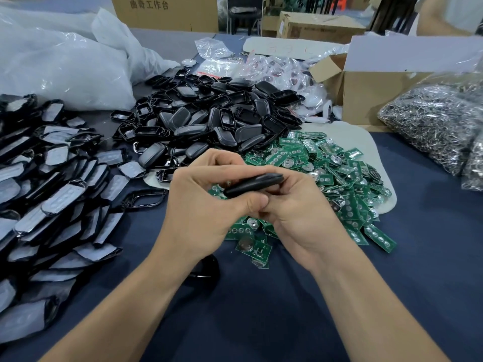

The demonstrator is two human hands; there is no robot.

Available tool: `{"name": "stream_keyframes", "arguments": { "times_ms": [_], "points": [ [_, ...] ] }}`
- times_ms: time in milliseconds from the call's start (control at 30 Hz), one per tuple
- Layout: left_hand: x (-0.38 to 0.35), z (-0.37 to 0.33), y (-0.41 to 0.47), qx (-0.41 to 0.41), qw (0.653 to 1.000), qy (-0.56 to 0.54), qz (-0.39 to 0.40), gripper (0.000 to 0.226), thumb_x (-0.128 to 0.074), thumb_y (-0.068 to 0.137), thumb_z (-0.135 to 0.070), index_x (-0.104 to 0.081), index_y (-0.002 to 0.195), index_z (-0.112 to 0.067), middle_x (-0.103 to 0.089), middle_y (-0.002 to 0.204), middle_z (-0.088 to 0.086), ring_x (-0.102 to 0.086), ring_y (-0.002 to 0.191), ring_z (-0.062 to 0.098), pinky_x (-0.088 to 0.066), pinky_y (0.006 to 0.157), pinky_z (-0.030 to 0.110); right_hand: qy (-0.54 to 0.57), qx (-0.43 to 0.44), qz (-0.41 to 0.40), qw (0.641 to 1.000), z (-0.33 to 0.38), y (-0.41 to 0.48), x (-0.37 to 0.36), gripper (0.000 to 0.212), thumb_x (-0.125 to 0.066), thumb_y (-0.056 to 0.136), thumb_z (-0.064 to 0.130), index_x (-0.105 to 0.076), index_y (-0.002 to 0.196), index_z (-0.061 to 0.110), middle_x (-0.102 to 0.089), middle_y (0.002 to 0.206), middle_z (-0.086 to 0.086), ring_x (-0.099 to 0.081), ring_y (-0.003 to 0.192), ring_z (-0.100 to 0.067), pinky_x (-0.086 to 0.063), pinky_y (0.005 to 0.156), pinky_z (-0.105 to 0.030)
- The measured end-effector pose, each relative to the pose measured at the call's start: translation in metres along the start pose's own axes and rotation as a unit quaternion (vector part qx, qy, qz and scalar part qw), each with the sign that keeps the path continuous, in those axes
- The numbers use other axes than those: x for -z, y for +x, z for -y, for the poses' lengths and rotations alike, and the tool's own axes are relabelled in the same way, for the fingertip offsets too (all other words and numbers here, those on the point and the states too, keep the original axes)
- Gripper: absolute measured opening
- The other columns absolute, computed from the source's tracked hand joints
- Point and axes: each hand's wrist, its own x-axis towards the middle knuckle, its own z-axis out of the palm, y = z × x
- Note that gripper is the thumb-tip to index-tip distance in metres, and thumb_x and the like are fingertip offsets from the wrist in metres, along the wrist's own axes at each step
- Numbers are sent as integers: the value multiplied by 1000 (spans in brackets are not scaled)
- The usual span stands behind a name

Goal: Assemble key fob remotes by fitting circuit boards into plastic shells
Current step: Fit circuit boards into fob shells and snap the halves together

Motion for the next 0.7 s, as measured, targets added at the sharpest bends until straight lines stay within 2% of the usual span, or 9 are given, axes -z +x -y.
{"name": "stream_keyframes", "arguments": {
  "times_ms": [67, 133, 233, 333, 433, 567, 700],
  "points": [
    [1, 0, 1, 22, 1000, -12, -19, 43, -91, 65, -12, -83, 98, -38, -72, 91, -8, -64, 87, 11, -49, 76, 26, 1, 3, -19, 1000, 2, 0, -1, 30, -63, 81, -25, -75, 97, -3, -75, 91, -20, -70, 84, -27, -60, 80, -37],
    [2, 1, 1, 69, 995, -32, -57, 36, -92, 67, -10, -84, 93, -33, -77, 90, 2, -68, 82, 18, -52, 72, 32, -25, 31, -75, 996, 5, 0, -1, 29, -68, 81, -18, -80, 89, 6, -77, 86, -15, -68, 81, -26, -56, 83, -42],
    [4, 4, 1, 127, 987, -52, -83, 29, -90, 70, 0, -84, 85, -23, -81, 85, 3, -77, 84, 24, -61, 77, 31, -105, 120, -140, 977, 13, 1, 3, 29, -76, 79, -11, -81, 77, 17, -77, 76, -5, -69, 72, -13, -55, 72, -25],
    [2, 1, 0, 136, 984, -98, -52, 31, -84, 72, 10, -84, 84, -18, -81, 84, 3, -77, 79, 14, -58, 73, 19, -172, 163, -130, 963, 17, -2, 2, 31, -78, 72, -6, -81, 80, 24, -77, 75, 4, -70, 71, -6, -54, 67, -17],
    [1, 1, 0, 151, 976, -156, -27, 34, -78, 72, 16, -81, 88, -14, -80, 82, 5, -75, 75, 11, -56, 69, 17, -233, 176, -122, 949, 15, -3, -1, 38, -78, 71, -10, -82, 86, 25, -77, 78, 4, -71, 72, -11, -54, 65, -19],
    [1, 6, 2, 170, 964, -202, -6, 27, -78, 66, 2, -79, 90, -10, -79, 82, 7, -73, 77, 14, -57, 70, 21, -237, 183, -117, 947, 15, -2, 0, 35, -80, 72, -11, -82, 85, 21, -77, 76, 5, -72, 69, -12, -53, 63, -19],
    [3, 8, 2, 177, 958, -226, 5, 27, -78, 65, -1, -80, 91, -11, -78, 84, 7, -73, 79, 15, -57, 69, 22, -231, 197, -113, 946, 17, -3, 0, 34, -82, 71, -8, -82, 85, 23, -76, 73, 6, -70, 66, -11, -52, 63, -18]
  ]
}}
